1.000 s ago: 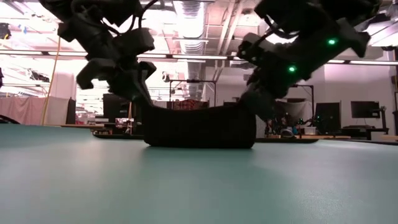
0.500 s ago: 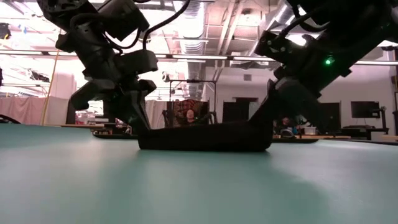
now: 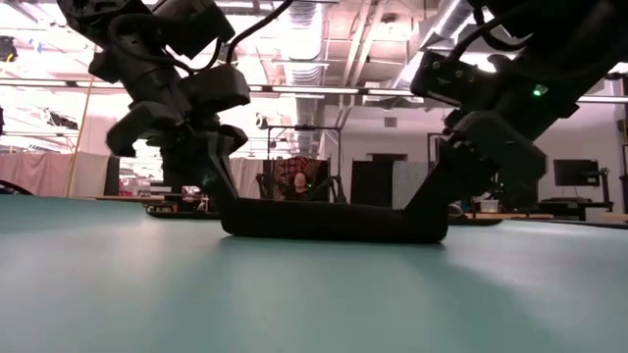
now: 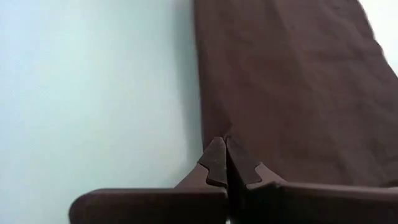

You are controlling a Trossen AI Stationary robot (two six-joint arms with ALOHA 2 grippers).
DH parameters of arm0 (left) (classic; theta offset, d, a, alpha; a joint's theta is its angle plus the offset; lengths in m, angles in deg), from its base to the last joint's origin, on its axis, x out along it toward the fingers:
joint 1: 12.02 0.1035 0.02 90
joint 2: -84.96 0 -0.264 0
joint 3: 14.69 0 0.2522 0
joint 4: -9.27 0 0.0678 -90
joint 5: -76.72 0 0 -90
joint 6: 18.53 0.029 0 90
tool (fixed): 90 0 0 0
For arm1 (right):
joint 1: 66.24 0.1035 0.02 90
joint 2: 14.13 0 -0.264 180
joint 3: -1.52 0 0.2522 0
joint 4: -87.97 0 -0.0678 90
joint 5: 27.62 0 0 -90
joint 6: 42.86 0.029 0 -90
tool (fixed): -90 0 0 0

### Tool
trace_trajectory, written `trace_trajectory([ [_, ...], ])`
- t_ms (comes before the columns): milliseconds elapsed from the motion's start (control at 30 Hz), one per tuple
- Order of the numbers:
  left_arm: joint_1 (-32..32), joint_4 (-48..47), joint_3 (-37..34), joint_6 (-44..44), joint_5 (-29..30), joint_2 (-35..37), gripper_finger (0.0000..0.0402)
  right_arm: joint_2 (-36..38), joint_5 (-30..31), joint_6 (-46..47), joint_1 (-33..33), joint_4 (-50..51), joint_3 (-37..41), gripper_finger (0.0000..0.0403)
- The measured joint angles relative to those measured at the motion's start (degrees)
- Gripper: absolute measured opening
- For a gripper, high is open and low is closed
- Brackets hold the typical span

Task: Roll towel
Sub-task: Fold the black towel

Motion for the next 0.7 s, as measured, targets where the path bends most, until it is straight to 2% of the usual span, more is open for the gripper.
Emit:
trace_trajectory([
  [133, 0.30, 2.08, 0.00, -0.50, 0.11, 0.00, 0.0000, 0.00, 2.72, 1.80, 0.08, 0.34, -0.18, 0.0006],
  [333, 0.61, 2.81, 0.00, 0.09, 2.84, 0.00, 0.0000, 0.02, 3.14, 2.27, -0.06, 2.68, -1.62, 0.0006],
  [500, 2.26, 2.88, 0.00, -0.21, 4.84, 0.00, 0.0000, 0.02, 5.83, 6.87, -0.17, 8.13, -3.06, 0.0006],
  [700, 4.07, 3.43, 0.04, -0.19, 4.46, -0.45, 0.0000, 0.02, 5.75, 11.18, -0.17, 11.63, -3.23, 0.0006],
])
